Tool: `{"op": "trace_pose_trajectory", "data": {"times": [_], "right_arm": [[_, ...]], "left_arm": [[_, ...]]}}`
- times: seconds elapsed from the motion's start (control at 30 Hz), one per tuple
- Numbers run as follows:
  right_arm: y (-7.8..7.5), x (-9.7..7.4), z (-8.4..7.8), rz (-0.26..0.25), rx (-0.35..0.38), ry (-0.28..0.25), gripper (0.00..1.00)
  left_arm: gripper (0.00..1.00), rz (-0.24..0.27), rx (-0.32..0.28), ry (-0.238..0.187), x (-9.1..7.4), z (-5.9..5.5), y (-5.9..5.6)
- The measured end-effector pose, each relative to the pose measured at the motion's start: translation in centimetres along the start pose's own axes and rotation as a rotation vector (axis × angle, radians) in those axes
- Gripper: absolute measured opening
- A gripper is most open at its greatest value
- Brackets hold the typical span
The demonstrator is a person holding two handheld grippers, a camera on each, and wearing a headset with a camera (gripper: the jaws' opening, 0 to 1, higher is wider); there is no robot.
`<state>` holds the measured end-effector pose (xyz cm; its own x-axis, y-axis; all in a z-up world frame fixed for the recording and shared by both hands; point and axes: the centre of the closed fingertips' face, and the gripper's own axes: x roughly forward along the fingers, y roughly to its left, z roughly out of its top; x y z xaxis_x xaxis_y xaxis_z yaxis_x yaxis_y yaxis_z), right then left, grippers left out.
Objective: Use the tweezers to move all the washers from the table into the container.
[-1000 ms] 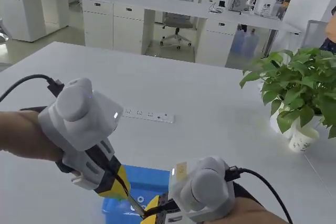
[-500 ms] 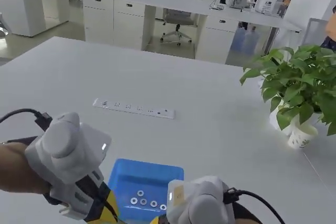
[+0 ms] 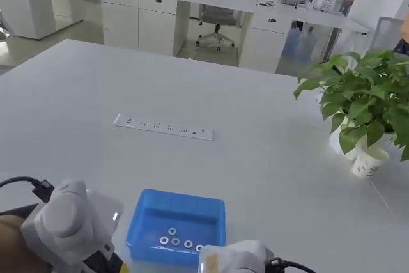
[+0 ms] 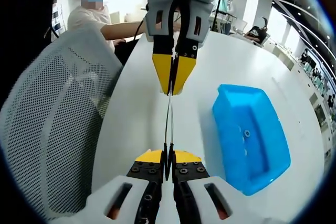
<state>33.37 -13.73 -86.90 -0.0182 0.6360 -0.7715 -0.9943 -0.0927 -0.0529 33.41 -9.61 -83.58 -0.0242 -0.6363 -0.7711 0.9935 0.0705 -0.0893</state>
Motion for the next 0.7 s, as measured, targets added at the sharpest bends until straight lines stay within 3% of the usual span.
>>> {"op": "trace_pose_trajectory", "data": {"times": [0.3, 0.7], "right_arm": [[0.6, 1.1, -1.4, 0.008, -0.023, 0.040, 0.06], [0.6, 1.4, -1.5, 0.010, -0.029, 0.038, 0.08]], "left_arm": [[0.03, 0.007, 0.002, 0.039, 2.1, -1.8, -0.6], [0.03, 0.001, 0.032, 0.122, 3.3, -3.4, -0.5]]}}
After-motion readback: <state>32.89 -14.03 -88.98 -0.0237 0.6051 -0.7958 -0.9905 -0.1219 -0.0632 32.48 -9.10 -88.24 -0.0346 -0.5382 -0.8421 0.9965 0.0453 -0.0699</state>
